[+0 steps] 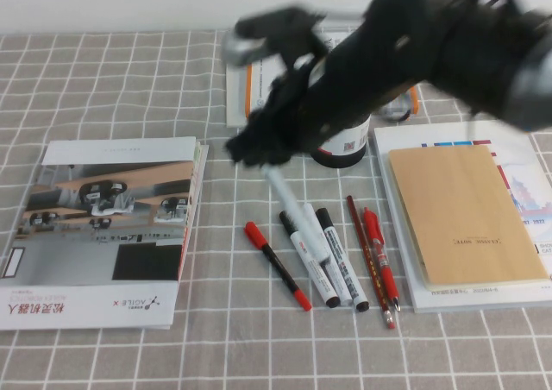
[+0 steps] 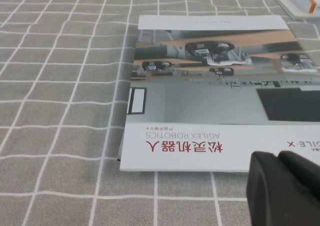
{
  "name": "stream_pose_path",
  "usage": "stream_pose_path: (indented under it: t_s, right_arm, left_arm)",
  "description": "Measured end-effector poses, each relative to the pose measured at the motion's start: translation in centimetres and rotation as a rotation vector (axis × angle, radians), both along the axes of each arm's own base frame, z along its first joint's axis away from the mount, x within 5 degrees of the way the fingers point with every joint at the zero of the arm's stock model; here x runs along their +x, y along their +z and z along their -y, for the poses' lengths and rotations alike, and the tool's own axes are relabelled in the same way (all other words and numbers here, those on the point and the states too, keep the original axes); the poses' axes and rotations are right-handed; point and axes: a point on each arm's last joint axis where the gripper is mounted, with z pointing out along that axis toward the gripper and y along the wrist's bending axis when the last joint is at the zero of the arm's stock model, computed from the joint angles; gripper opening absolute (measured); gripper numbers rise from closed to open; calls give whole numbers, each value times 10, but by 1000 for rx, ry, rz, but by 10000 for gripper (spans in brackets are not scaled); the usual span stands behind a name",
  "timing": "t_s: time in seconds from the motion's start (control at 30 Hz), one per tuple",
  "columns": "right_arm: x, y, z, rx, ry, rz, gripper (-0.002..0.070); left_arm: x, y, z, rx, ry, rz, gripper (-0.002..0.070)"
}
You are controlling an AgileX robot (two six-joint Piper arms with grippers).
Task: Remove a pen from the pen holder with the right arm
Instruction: 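Take a marker out of the pen holder and lay it on the table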
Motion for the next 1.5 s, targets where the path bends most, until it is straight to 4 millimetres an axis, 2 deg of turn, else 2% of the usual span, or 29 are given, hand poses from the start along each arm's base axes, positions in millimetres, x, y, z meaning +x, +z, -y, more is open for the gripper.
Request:
stream_pose_path:
  t_s: [0.17,0.37,0.77,0.97,1.27,1.5]
  right_arm:
    - [3,-43,-21,-48,6,-96,107]
    - [8,-76,-34,-61,-4,-162,107]
    - [27,-101,-54,-48,-7,-176,107]
    - [29,-118,-56,-67,-9,-202,107]
    - [30,-126,-59,-69,-10,-209,107]
    - [31,-132,-60,-72,-13,-211,175]
  left_arm:
    - [0,0,0,0,0,0,-5]
    - [0,0,0,0,0,0,-5]
    - [0,0,0,0,0,0,-5]
    - [0,0,0,0,0,0,-5]
    - [0,0,0,0,0,0,-5]
    - [0,0,0,0,0,0,-5]
